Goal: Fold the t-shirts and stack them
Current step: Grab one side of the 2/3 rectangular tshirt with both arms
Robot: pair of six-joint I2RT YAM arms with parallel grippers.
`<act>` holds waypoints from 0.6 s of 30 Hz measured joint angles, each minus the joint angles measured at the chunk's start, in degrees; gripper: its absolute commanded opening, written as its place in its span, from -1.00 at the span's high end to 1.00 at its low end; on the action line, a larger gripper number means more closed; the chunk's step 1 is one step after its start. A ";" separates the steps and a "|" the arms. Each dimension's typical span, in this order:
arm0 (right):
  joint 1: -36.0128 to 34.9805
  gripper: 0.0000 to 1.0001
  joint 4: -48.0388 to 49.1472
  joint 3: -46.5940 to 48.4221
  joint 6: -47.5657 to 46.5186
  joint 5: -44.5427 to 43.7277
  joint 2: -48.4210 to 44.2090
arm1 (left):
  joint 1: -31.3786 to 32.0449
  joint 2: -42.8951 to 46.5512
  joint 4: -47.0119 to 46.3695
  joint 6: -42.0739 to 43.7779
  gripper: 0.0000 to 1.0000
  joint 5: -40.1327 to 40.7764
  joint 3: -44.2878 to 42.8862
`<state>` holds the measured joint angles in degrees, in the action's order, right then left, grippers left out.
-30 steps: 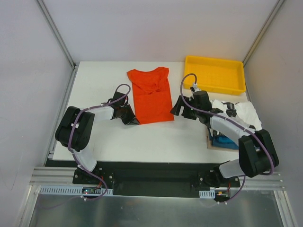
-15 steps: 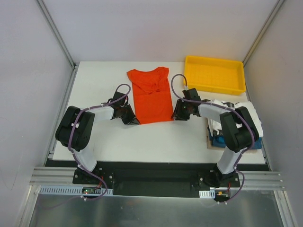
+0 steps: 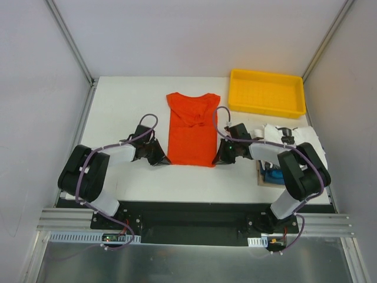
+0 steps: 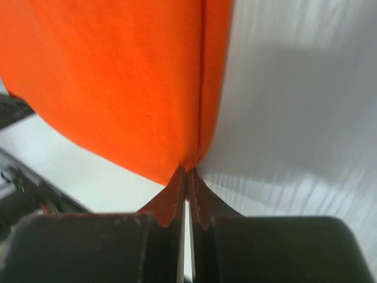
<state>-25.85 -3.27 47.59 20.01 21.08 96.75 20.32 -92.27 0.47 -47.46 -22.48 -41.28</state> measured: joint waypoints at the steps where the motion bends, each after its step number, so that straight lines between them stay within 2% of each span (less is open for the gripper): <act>1: -0.90 0.99 -0.20 -2.51 0.26 0.63 -2.21 | 0.00 2.19 0.00 -0.13 1.00 -0.17 2.45; 5: -6.21 0.99 -1.20 -10.58 2.29 4.02 -9.92 | 0.70 12.63 2.03 -1.18 1.00 -1.33 11.34; 9: -11.93 0.99 -6.43 -14.34 4.79 5.81 -19.08 | 4.76 28.00 9.84 -2.86 1.00 -0.90 17.53; 13: -17.38 0.99 -14.36 -13.00 5.27 6.16 -30.12 | 9.90 42.84 18.08 -4.02 1.00 0.68 16.90; 18: -18.49 0.99 -25.51 -6.43 4.74 5.03 -40.81 | 10.86 54.66 25.99 -4.42 1.00 2.75 11.15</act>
<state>-44.34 -28.77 41.17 24.75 26.11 55.94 31.18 -37.60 26.46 -51.88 -19.73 -30.13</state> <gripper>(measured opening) 0.017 0.014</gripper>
